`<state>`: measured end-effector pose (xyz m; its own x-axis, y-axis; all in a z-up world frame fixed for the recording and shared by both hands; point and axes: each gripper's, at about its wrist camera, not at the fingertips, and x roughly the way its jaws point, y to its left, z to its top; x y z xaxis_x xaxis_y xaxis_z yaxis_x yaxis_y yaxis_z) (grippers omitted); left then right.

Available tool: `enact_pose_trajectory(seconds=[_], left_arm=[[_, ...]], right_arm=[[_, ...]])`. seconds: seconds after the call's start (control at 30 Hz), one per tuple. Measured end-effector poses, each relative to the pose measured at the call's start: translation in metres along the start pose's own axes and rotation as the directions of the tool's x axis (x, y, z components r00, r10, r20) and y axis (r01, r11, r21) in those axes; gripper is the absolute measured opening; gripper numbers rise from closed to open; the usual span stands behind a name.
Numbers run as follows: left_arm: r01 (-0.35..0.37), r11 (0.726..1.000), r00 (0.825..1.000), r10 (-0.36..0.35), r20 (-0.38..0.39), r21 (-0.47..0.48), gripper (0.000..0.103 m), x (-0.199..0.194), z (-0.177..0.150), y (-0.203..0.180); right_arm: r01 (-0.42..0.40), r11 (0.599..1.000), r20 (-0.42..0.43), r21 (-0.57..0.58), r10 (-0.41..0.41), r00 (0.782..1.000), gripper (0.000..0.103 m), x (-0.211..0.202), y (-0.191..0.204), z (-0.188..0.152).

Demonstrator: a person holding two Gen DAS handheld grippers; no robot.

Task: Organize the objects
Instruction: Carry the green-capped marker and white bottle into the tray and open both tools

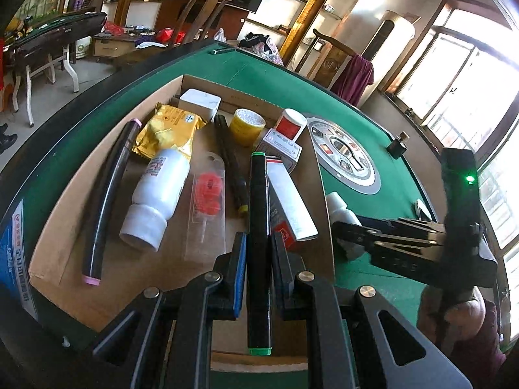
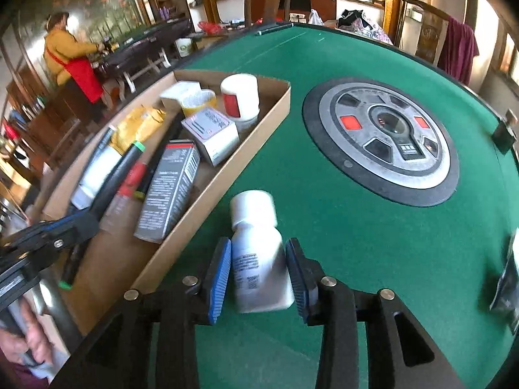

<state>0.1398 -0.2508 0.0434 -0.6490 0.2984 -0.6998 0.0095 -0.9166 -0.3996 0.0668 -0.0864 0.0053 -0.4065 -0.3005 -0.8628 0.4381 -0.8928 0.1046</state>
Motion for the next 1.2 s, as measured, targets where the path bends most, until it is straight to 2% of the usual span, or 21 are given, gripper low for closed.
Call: enact_pose_trajectory(seconds=[0.1, 0.27, 0.37, 0.47, 0.57, 0.63, 0.7, 0.77, 0.87, 0.93, 1.07, 1.17, 1.2], left_arm=[[-0.004, 1.000, 1.000, 0.004, 0.012, -0.006, 0.014, -0.004, 0.000, 0.003], [-0.015, 1.000, 1.000, 0.015, 0.011, -0.018, 0.014, -0.007, 0.002, 0.008], [-0.031, 0.999, 0.999, 0.031, 0.008, -0.018, 0.014, -0.005, 0.004, 0.008], [-0.047, 0.999, 0.999, 0.047, 0.006, -0.018, 0.014, -0.003, 0.009, 0.008], [-0.075, 0.997, 0.997, 0.075, -0.002, -0.015, 0.014, 0.002, 0.022, 0.010], [-0.099, 0.995, 0.995, 0.099, -0.012, -0.009, 0.014, 0.009, 0.033, 0.013], [-0.119, 0.993, 0.992, 0.119, -0.028, -0.005, 0.014, 0.018, 0.045, 0.015], [-0.135, 0.991, 0.990, 0.135, -0.048, 0.000, 0.014, 0.028, 0.053, 0.018], [-0.152, 0.988, 0.985, 0.151, -0.081, -0.004, 0.014, 0.045, 0.061, 0.025], [-0.174, 0.985, 0.982, 0.174, -0.077, 0.003, 0.014, 0.050, 0.063, 0.029], [-0.152, 0.988, 0.986, 0.149, -0.078, -0.024, 0.015, 0.053, 0.063, 0.035], [-0.118, 0.992, 0.992, 0.115, -0.052, -0.042, 0.036, 0.045, 0.063, 0.037], [-0.110, 0.992, 0.993, 0.108, -0.041, -0.053, 0.047, 0.041, 0.063, 0.037]], right_arm=[[-0.024, 0.999, -0.003, 0.031, 0.024, 1.000, 0.038, 0.004, -0.003, 0.002], [-0.137, 0.979, 0.035, 0.151, 0.133, 0.990, 0.038, -0.009, -0.031, -0.003], [-0.250, 0.942, 0.085, 0.224, 0.236, 0.968, 0.038, -0.022, -0.047, -0.009], [-0.361, 0.891, 0.128, 0.274, 0.339, 0.932, 0.038, -0.035, -0.058, -0.012], [-0.417, 0.868, 0.136, 0.269, 0.394, 0.909, 0.038, -0.045, -0.046, -0.011], [-0.457, 0.855, 0.120, 0.247, 0.441, 0.889, 0.038, -0.047, -0.027, -0.005], [-0.474, 0.852, 0.094, 0.223, 0.465, 0.880, 0.038, -0.042, -0.006, 0.001], [-0.472, 0.860, 0.057, 0.191, 0.470, 0.881, 0.038, -0.034, 0.020, 0.008], [-0.441, 0.885, 0.015, 0.149, 0.444, 0.896, 0.038, -0.019, 0.048, 0.013], [-0.424, 0.897, -0.017, 0.126, 0.430, 0.903, 0.038, -0.007, 0.066, 0.016], [-0.380, 0.921, -0.068, 0.081, 0.386, 0.920, 0.038, 0.007, 0.090, 0.017], [-0.355, 0.933, -0.086, 0.062, 0.359, 0.929, 0.038, 0.017, 0.095, 0.015], [-0.340, 0.939, -0.087, 0.052, 0.343, 0.935, 0.038, 0.018, 0.097, 0.015]])
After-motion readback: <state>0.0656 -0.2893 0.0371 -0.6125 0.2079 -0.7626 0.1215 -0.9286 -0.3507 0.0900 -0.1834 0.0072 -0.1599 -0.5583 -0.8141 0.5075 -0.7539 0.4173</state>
